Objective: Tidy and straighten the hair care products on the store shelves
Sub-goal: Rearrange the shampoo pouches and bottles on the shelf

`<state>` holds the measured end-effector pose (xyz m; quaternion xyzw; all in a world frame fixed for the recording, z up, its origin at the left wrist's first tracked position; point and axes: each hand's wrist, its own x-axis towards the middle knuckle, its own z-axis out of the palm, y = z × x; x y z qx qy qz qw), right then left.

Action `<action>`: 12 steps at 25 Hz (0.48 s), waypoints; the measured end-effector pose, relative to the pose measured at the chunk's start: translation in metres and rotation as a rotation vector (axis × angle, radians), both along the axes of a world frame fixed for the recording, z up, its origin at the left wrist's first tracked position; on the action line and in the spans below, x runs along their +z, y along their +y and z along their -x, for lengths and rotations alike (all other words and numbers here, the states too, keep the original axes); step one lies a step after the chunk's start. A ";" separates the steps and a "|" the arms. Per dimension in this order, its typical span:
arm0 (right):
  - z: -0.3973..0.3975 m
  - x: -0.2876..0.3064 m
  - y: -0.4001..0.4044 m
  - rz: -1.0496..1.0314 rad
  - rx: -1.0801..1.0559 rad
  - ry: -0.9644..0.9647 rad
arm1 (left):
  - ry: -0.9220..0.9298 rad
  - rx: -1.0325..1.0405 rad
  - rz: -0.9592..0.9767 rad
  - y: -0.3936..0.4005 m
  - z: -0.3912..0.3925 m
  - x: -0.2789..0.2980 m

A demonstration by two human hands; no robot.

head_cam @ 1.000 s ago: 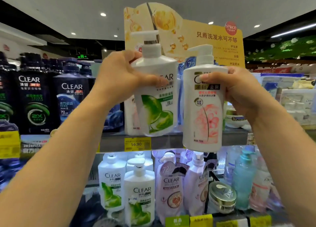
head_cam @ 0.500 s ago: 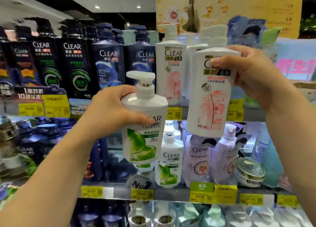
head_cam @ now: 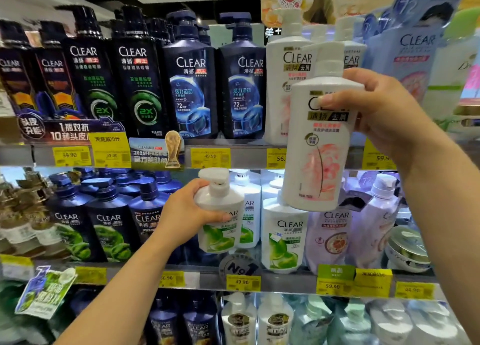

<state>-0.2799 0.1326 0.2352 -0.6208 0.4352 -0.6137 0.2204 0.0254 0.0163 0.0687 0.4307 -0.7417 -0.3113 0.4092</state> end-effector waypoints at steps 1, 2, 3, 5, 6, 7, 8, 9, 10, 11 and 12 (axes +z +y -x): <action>-0.003 -0.002 -0.002 -0.002 -0.003 -0.007 | 0.009 -0.006 -0.015 -0.006 0.001 -0.006; -0.006 -0.004 -0.004 -0.004 -0.009 -0.014 | 0.013 -0.013 -0.030 -0.012 0.002 -0.012; -0.008 -0.005 -0.006 -0.006 -0.017 -0.020 | 0.014 -0.021 -0.045 -0.017 0.004 -0.018; -0.013 -0.007 -0.008 -0.016 -0.030 -0.023 | 0.012 -0.048 -0.071 -0.025 0.009 -0.030; -0.015 -0.008 -0.009 -0.019 -0.037 -0.020 | 0.017 -0.066 -0.085 -0.028 0.011 -0.035; -0.017 -0.009 -0.009 -0.021 -0.040 -0.018 | 0.033 -0.087 -0.102 -0.031 0.013 -0.039; -0.019 -0.011 -0.010 -0.021 -0.039 -0.017 | 0.048 -0.110 -0.114 -0.034 0.016 -0.042; -0.021 -0.012 -0.011 -0.023 -0.038 -0.015 | 0.048 -0.133 -0.116 -0.036 0.019 -0.043; -0.023 -0.014 -0.013 -0.026 -0.040 -0.011 | 0.035 -0.156 -0.111 -0.038 0.023 -0.043; -0.024 -0.016 -0.014 -0.029 -0.042 -0.007 | 0.018 -0.181 -0.107 -0.039 0.027 -0.043; -0.025 -0.017 -0.015 -0.033 -0.041 -0.006 | 0.006 -0.204 -0.104 -0.039 0.030 -0.043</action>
